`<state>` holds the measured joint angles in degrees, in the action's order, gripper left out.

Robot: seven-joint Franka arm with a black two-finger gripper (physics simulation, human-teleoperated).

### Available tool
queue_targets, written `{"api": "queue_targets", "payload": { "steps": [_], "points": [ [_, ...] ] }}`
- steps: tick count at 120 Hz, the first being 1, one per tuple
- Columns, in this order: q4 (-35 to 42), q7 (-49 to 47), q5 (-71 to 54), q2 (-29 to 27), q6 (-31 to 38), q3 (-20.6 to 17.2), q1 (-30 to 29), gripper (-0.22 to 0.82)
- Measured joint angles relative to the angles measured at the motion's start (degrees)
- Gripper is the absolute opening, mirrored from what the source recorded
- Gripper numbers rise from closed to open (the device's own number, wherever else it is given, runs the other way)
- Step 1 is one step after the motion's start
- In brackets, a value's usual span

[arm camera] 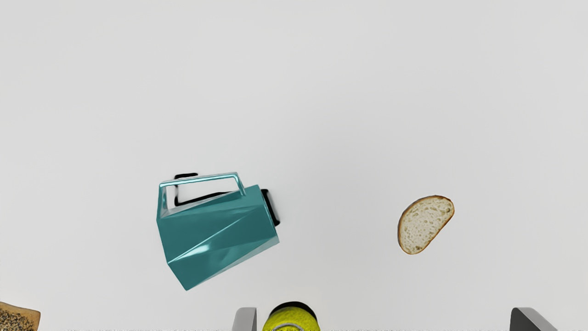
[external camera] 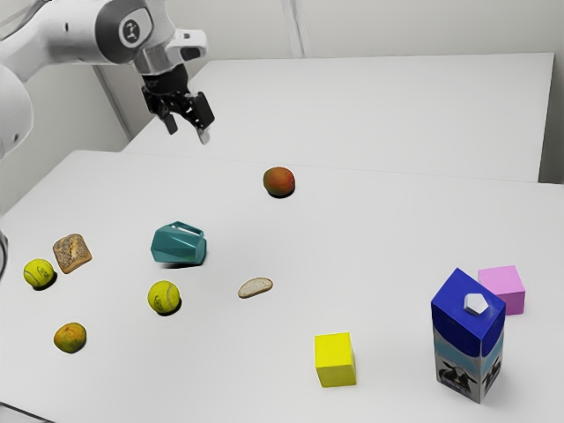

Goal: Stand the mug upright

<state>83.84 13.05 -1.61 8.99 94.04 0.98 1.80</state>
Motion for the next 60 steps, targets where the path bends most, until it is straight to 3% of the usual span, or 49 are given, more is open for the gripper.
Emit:
{"api": "queue_targets", "payload": {
  "steps": [13, 34, 60],
  "points": [
    [2.1, 0.6, 0.1, -1.0, 1.0, 0.4, -0.1, 0.60],
    [7.7, 2.1, 10.4, -1.3, 0.5, 7.5, -0.4, 0.60],
    [11.8, 5.5, 22.4, 1.9, -1.2, 11.4, -0.6, 0.60]
  ]
}}
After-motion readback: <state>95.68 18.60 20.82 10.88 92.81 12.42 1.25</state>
